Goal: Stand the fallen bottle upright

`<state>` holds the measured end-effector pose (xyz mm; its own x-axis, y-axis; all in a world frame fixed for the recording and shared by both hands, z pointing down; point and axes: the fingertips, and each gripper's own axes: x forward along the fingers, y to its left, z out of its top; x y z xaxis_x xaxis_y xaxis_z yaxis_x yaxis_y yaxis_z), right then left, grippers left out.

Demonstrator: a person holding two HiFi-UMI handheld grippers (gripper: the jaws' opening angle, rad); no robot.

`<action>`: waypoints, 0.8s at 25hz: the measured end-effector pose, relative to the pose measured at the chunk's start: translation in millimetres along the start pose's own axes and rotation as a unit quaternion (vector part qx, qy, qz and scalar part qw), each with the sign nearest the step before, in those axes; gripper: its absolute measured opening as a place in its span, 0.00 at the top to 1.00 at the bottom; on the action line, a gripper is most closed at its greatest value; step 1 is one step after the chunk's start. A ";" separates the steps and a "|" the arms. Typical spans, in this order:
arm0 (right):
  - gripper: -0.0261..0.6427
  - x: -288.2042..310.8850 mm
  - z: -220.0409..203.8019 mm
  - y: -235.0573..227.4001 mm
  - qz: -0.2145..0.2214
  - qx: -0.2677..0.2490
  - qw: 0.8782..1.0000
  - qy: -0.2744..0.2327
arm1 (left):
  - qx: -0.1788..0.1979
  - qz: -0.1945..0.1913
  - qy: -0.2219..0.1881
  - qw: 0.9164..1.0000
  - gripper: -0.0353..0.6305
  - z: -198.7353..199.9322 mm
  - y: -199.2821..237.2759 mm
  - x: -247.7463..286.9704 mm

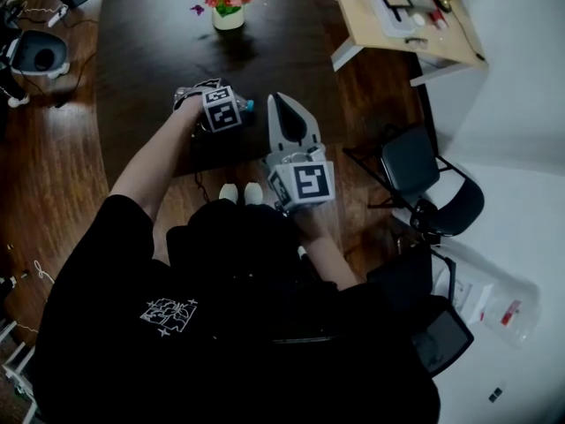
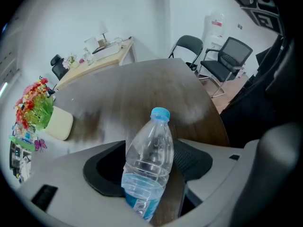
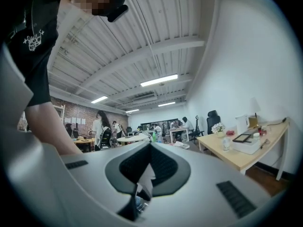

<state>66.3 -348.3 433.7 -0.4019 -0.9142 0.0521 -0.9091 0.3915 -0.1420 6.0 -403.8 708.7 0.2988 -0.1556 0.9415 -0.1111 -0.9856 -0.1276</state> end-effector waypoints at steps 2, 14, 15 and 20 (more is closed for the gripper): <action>0.92 0.4 2.0 0.4 0.000 0.001 1.000 -0.004 | -0.013 0.013 -0.019 1.000 0.49 3.0 3.6 -6.6; 0.93 -4.4 20.0 5.8 0.011 -0.003 1.000 -0.025 | -0.323 0.123 -0.352 0.870 0.49 37.0 59.8 -95.3; 0.93 -4.7 17.7 6.6 0.013 -0.004 1.000 -0.024 | -0.347 0.133 -0.375 0.849 0.49 34.6 65.1 -101.8; 0.93 -7.8 4.6 13.1 0.022 -0.007 1.000 -0.020 | -0.418 0.182 -0.445 0.771 0.51 16.3 74.1 -123.9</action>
<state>58.1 -336.4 426.9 -0.4371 -0.8994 0.0073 -0.8922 0.4326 -0.1295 -23.8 -458.6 577.5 0.5936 -0.7625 0.2574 -0.8024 -0.5359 0.2628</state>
